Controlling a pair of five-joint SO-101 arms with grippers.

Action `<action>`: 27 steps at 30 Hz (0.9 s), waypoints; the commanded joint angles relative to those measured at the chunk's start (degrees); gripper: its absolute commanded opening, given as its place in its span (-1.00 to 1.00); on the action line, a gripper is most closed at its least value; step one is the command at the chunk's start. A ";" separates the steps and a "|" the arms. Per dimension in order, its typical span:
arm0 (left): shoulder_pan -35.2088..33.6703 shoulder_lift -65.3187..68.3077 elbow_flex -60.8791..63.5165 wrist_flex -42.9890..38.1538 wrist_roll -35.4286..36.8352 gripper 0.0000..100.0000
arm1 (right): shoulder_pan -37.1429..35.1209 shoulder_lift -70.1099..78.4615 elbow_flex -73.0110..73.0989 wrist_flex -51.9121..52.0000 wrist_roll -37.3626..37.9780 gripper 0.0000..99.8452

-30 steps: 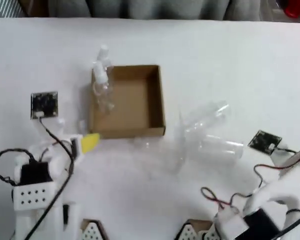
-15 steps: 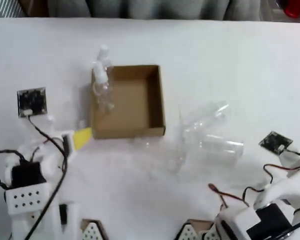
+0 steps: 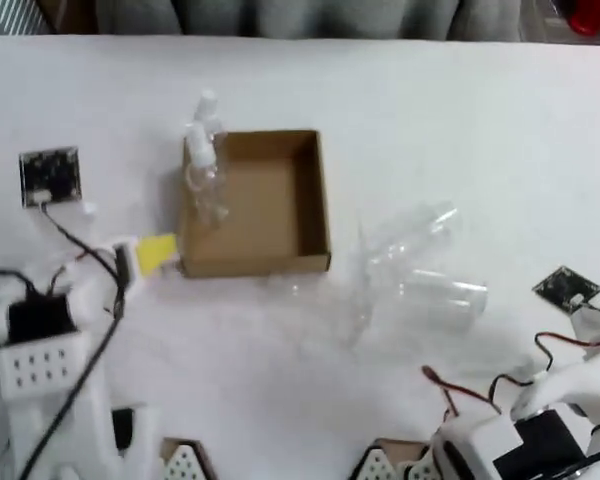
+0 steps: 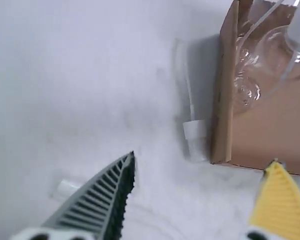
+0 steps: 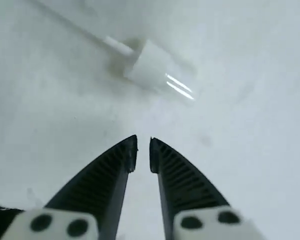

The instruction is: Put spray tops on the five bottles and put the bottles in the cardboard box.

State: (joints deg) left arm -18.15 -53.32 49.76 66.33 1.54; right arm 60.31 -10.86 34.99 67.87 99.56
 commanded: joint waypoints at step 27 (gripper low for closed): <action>8.92 63.43 -32.00 -30.15 2.29 -0.90 | 1.80 0.31 -2.81 -0.13 -0.53 -0.97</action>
State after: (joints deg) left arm -10.24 7.78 21.54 43.30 1.63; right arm 61.54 -10.33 34.99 67.87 99.56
